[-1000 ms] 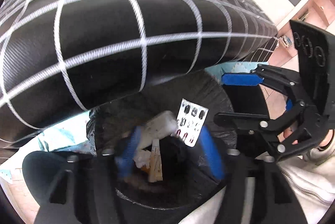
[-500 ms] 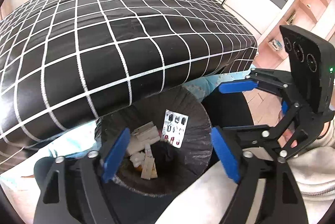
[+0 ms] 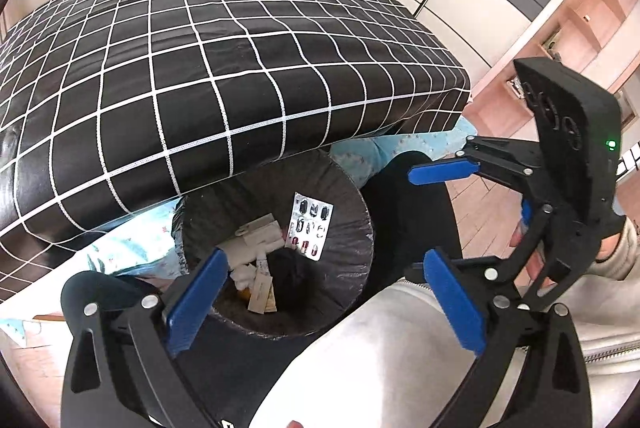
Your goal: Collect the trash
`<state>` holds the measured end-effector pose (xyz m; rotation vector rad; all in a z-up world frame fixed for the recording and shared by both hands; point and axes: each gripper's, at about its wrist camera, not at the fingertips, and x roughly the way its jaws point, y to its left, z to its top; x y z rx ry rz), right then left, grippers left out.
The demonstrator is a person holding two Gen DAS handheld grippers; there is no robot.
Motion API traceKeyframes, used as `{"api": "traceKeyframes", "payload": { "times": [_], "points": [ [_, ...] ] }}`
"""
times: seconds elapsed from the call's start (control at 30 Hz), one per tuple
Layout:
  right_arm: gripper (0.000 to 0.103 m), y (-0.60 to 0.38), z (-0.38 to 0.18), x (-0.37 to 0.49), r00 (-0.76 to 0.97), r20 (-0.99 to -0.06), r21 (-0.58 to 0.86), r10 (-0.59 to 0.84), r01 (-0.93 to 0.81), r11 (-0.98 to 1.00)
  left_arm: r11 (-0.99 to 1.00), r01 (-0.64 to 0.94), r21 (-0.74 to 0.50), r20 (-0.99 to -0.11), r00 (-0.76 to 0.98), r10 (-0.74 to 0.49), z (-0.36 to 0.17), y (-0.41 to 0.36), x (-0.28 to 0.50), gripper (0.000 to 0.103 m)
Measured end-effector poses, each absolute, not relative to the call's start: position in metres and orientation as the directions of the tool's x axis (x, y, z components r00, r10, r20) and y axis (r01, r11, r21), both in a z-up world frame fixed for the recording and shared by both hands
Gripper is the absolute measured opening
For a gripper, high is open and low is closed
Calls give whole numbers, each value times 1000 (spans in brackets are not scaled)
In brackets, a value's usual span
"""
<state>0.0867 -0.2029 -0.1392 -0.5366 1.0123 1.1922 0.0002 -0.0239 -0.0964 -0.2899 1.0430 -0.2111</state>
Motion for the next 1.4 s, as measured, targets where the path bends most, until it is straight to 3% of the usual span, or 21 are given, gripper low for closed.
{"api": "traceKeyframes", "payload": {
  "times": [0.63,1.4],
  "points": [
    [91,-210,-126,77,63,-854,126,517,-938,323,962,6,-275,-825,512,-239,-88,-26,-6,95],
    [91,-214,-120,75,77,-847,117,526,-939,325,957,14,-291,-817,516,-256,-88,-28,-8,95]
  ]
}}
